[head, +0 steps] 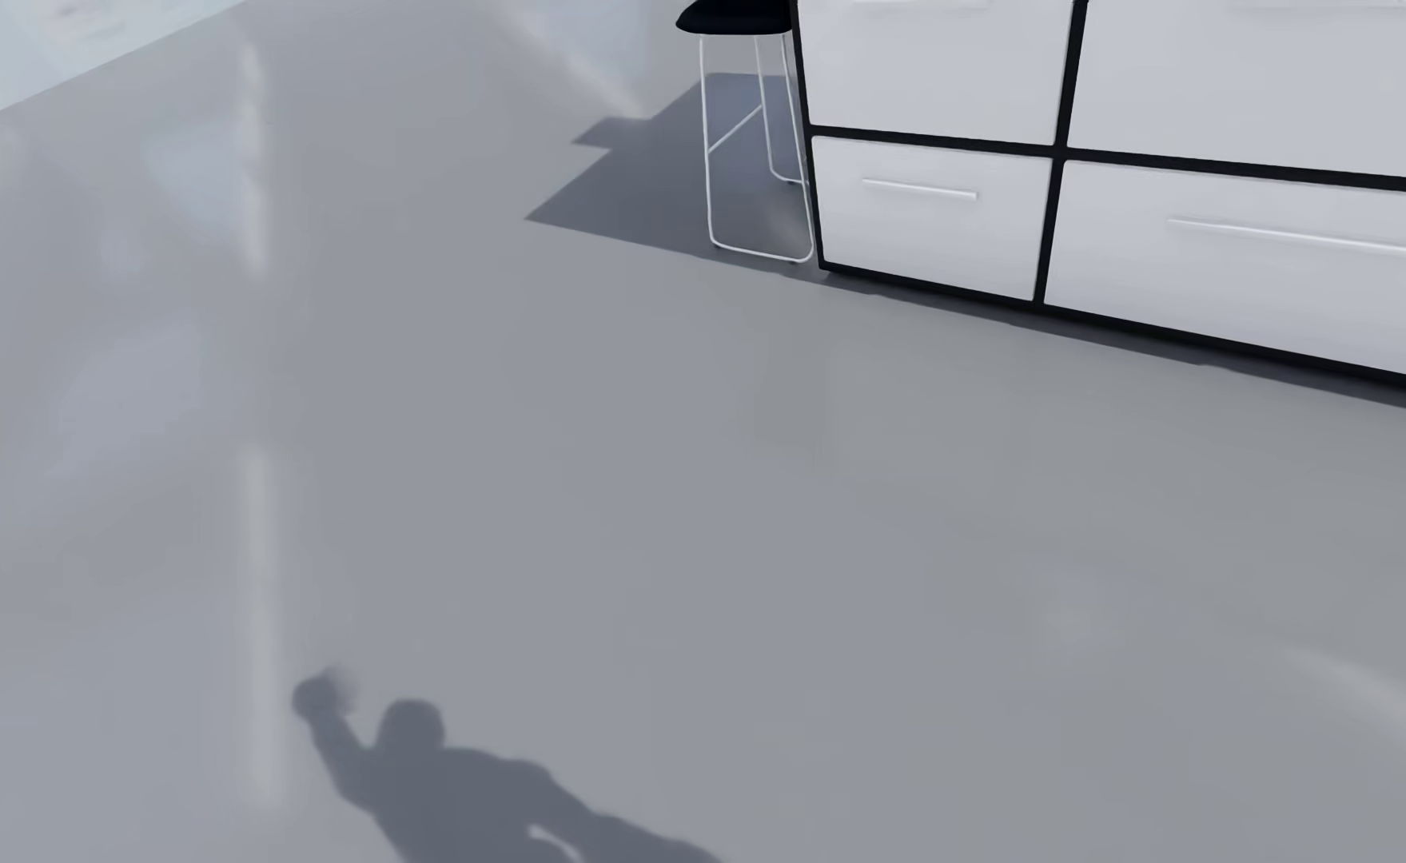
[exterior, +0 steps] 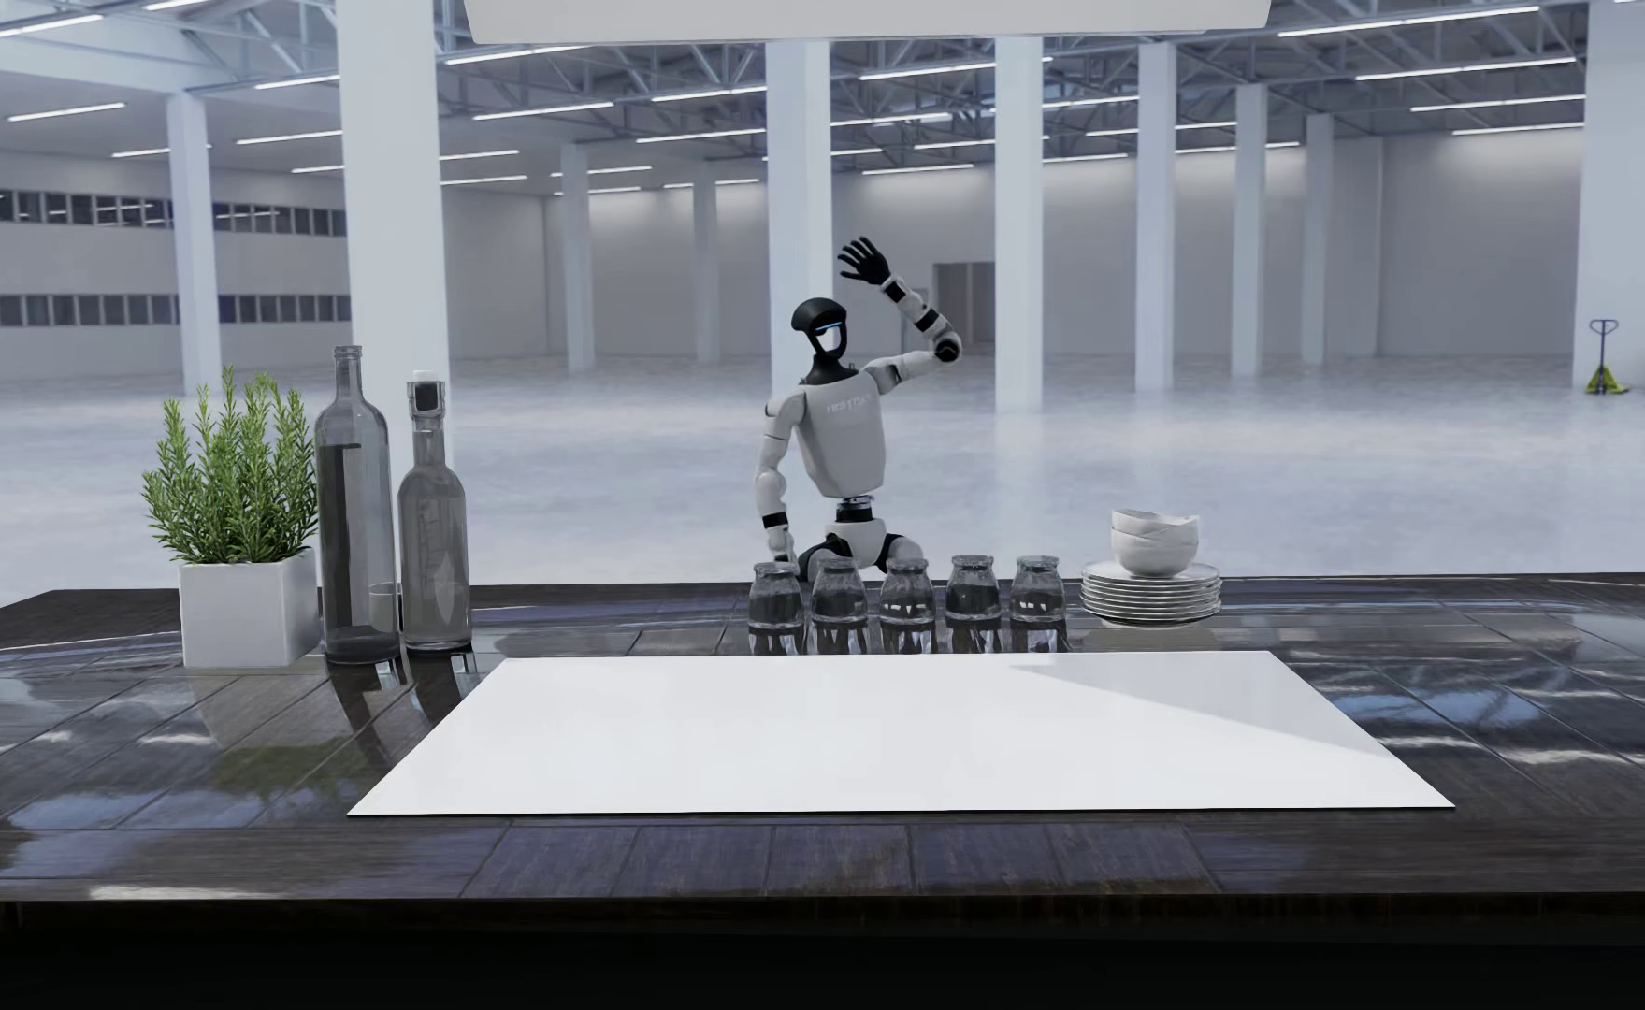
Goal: Stretch up
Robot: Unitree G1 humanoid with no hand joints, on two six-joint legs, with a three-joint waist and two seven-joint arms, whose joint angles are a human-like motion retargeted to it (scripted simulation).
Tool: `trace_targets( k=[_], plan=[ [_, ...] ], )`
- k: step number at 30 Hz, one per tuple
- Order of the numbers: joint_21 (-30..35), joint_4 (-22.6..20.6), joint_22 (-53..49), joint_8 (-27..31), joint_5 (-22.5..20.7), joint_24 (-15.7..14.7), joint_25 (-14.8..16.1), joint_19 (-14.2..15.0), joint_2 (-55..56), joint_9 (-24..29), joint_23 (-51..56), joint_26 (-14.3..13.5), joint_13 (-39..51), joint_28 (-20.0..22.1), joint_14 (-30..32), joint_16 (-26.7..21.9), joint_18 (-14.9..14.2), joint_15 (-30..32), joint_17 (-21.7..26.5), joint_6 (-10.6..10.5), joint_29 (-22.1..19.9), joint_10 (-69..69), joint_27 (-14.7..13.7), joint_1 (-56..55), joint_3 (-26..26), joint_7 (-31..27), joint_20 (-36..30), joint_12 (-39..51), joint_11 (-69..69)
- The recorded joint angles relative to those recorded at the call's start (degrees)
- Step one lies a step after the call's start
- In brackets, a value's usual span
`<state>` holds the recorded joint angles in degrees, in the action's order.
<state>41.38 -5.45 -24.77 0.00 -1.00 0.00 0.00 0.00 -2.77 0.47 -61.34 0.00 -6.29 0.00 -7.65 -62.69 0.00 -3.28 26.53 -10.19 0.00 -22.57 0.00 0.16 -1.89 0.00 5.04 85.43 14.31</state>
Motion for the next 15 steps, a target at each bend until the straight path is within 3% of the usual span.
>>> trace_targets(
  k=[5, 7, 15],
  plan=[
    [-0.03, -0.27, -0.39, 0.00, 0.08, 0.00, 0.00, 0.00, -0.45, -0.08, -0.75, 0.00, -1.11, 0.00, 0.21, -2.36, 0.00, 0.68, 0.56, -0.51, 0.00, 0.05, 0.00, 0.12, 0.82, 0.00, -7.26, 4.56, -0.24],
    [0.24, -0.19, -0.17, 0.00, -0.03, 0.00, 0.00, 0.00, -0.37, 0.00, -1.20, 0.00, -1.28, 0.00, 2.95, -2.92, 0.00, 0.86, 0.82, -0.70, 0.00, -2.71, 0.00, -0.02, 0.84, 0.00, -8.18, 4.26, -0.25],
    [1.23, -0.13, -1.48, 0.00, 0.01, 0.00, 0.00, 0.00, -0.34, 0.19, -0.33, 0.00, -1.09, 0.00, 2.97, -4.26, 0.00, 1.30, 0.72, -0.01, 0.00, -2.73, 0.00, -0.20, 0.69, 0.00, -12.37, 2.35, -0.40]
  ],
)
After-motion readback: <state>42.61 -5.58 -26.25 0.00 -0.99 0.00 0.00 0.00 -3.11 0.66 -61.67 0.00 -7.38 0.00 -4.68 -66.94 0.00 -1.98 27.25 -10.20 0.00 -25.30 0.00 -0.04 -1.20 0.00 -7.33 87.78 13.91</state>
